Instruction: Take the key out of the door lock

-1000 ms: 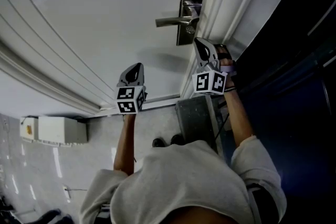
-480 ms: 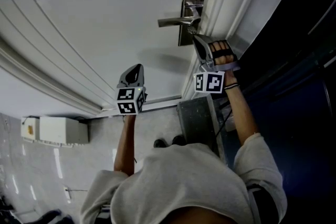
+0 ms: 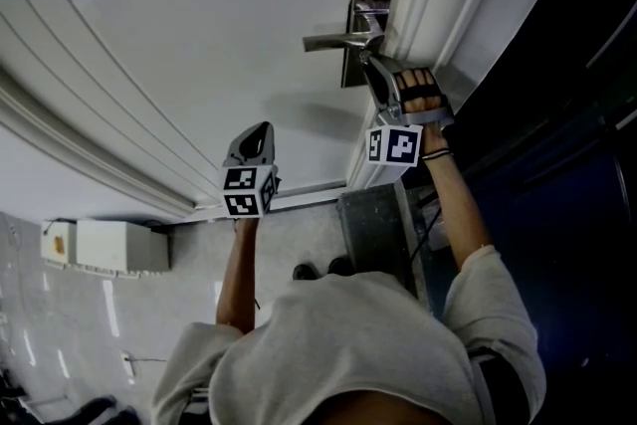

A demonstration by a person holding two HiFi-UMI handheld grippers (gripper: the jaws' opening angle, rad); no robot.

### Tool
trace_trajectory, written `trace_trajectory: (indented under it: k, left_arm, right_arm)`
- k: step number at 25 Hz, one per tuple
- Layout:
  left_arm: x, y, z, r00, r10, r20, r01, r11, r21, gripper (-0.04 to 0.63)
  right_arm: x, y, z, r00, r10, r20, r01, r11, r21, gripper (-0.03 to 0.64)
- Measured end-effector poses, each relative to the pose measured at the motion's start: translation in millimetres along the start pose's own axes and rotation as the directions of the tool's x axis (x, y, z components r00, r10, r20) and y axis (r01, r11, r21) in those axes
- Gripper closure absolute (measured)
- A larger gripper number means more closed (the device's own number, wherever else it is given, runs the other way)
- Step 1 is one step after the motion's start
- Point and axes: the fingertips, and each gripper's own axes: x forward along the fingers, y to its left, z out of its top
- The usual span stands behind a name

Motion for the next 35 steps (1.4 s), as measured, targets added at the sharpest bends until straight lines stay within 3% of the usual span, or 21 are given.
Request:
trace_trajectory:
  k: [11, 35]
  left_arm:
    - [-2, 7, 3, 1.0, 0.014, 0.006, -0.014, 1.0, -0.006, 0.577]
    - [1, -12, 1, 1.0, -0.021, 0.014, 0.021, 1.0, -0.008, 0.577]
  right_arm:
    - [16, -5, 3, 0.999, -0.043, 0.007, 0.043, 0.998, -0.039, 0.582]
    - [-17, -4, 8, 0.998, -0.058, 0.017, 0.058, 0.998, 0.022, 0.586]
